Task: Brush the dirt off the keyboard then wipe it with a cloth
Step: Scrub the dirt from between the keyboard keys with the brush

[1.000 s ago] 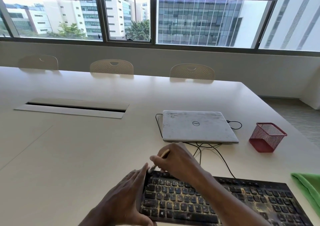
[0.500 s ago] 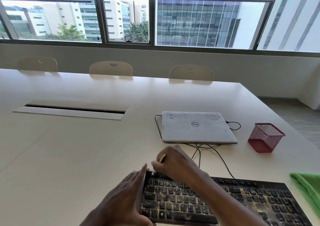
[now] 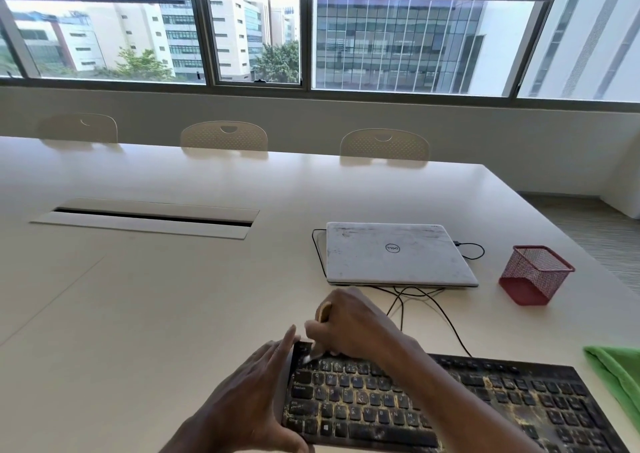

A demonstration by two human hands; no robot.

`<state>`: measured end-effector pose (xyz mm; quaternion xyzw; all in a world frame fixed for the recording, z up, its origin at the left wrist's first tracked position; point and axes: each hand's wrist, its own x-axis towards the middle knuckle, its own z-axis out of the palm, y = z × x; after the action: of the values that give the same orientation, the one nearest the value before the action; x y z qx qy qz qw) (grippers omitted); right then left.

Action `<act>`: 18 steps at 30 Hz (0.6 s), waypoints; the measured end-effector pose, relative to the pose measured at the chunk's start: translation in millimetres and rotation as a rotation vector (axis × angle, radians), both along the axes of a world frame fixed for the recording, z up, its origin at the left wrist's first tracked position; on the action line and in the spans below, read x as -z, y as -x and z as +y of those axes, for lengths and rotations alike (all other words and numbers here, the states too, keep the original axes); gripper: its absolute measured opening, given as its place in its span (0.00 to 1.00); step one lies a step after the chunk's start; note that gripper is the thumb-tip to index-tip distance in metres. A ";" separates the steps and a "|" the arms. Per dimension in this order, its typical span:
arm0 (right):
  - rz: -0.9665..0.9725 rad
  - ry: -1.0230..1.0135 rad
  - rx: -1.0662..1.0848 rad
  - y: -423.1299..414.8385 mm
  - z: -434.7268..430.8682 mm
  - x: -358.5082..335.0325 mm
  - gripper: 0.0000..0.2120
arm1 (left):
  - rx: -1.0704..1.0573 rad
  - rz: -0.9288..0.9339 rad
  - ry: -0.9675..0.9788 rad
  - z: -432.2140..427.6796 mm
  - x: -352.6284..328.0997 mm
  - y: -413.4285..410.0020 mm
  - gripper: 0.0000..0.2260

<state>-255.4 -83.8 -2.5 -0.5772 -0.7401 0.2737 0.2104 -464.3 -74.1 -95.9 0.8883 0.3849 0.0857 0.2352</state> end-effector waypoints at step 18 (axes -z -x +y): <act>-0.043 0.001 -0.082 -12.2 1.4 2.2 0.12 | -0.001 -0.002 0.024 4.3 3.1 0.8 0.67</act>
<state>-243.2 -82.3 -4.7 -0.5523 -0.7672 0.2701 0.1826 -465.1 -69.8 -99.0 0.8851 0.3863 0.0820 0.2463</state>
